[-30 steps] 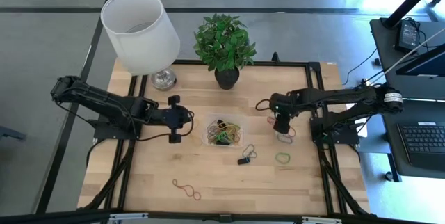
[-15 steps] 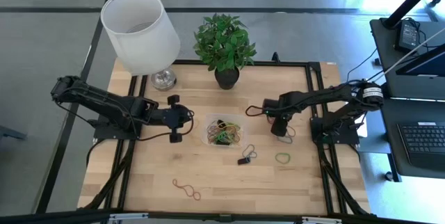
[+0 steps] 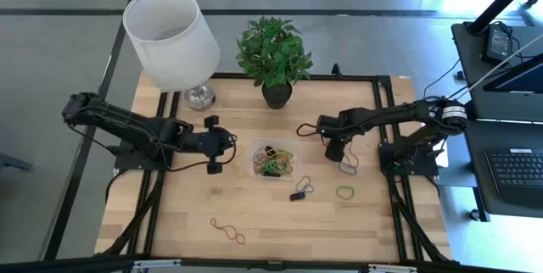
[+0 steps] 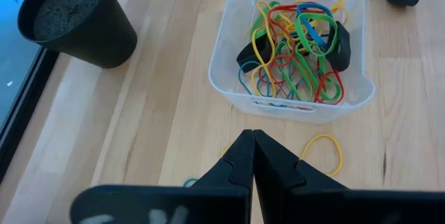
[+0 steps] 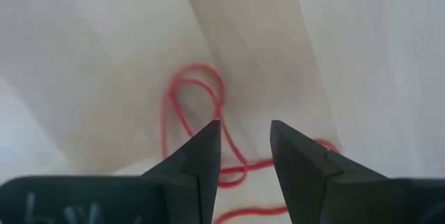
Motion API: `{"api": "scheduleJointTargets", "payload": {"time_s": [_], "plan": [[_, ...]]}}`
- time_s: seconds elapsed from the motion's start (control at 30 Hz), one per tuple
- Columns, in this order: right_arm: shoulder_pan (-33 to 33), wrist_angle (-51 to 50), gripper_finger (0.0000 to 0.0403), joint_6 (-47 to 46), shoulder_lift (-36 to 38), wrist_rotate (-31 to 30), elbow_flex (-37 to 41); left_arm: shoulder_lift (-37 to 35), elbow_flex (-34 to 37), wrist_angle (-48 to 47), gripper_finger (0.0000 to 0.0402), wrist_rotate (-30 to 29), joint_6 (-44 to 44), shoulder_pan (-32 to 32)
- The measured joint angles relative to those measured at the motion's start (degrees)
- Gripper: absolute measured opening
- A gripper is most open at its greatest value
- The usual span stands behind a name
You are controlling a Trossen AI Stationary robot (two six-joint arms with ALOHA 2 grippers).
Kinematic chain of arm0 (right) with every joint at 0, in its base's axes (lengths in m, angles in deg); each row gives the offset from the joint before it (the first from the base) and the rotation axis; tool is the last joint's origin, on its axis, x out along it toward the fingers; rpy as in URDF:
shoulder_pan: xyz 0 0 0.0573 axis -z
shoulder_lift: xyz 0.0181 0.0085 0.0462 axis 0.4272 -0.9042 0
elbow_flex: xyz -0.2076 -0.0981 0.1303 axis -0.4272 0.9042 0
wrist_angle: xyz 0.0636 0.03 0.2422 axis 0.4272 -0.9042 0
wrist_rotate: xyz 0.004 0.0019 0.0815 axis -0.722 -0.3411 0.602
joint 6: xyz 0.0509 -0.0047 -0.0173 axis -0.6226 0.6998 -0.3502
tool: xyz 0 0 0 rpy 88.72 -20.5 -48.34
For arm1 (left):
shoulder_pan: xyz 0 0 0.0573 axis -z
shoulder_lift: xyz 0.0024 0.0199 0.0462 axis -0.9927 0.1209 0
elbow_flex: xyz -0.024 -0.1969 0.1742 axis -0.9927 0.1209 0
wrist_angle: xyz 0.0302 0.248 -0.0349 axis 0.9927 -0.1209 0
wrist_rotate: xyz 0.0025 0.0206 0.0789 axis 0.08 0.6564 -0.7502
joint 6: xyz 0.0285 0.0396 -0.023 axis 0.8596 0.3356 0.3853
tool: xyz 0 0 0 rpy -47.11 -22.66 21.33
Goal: Pick and place rubber bands into bin
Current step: Put the left red rubber band into the transparent container
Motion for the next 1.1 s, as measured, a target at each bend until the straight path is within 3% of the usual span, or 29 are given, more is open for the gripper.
{"api": "scheduleJointTargets", "payload": {"time_s": [0.53, 0.67, 0.83, 1.1], "plan": [[0.9, -1.8, 0.0123, 3.2, -6.0, 0.7, -0.4, 0.0, 0.0, 0.0, 0.0003, 0.1, -0.7, 0.0], [0.9, -2.7, 0.0089, 2.6, -4.4, 1.5, -0.1, 0.0, 0.0, 0.0, 0.0003, 0.6, -0.7, 0.0], [0.9, -4.6, 0.0012, 1.9, -4.1, 3.1, 0.0, 0.0, 0.0, 0.0, 0.0003, 0.6, -0.6, 0.0], [0.9, -6.5, 0.0004, -0.2, -0.3, 3.9, -0.9, 0.0, 0.0, -0.1, 0.0003, 0.6, -0.5, 0.0]]}}
